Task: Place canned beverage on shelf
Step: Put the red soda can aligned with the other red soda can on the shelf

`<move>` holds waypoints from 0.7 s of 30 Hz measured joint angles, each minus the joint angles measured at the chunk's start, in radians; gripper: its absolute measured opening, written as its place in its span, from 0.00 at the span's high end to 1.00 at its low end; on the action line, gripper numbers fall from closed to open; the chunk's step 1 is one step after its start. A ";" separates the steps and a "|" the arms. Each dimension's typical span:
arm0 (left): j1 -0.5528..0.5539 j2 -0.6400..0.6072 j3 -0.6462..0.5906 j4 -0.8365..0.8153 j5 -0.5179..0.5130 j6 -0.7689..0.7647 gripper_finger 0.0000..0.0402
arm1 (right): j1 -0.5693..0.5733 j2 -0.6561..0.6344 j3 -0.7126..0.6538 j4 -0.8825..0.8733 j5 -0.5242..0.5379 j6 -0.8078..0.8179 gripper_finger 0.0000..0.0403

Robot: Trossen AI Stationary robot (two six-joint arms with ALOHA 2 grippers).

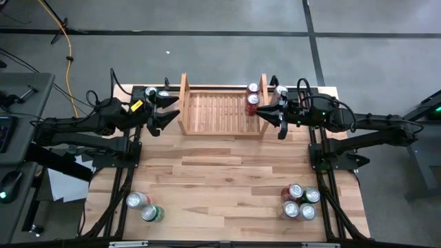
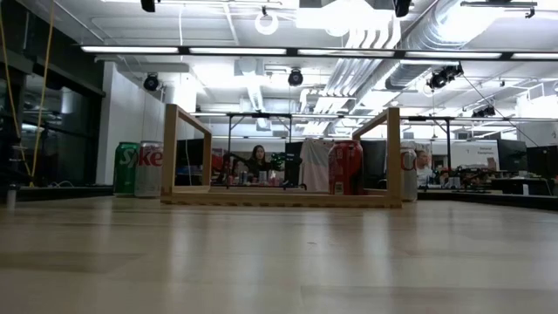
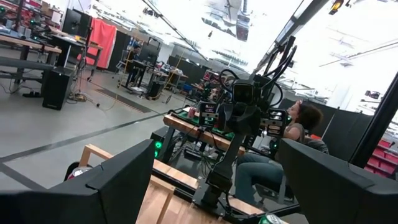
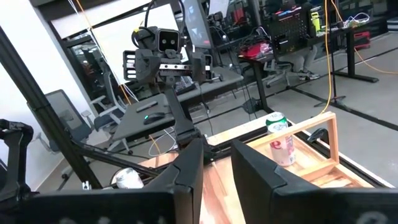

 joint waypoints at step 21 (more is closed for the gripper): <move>0.000 0.000 -0.001 0.000 0.000 0.001 0.17 | 0.000 0.000 0.000 0.003 0.025 -0.024 0.83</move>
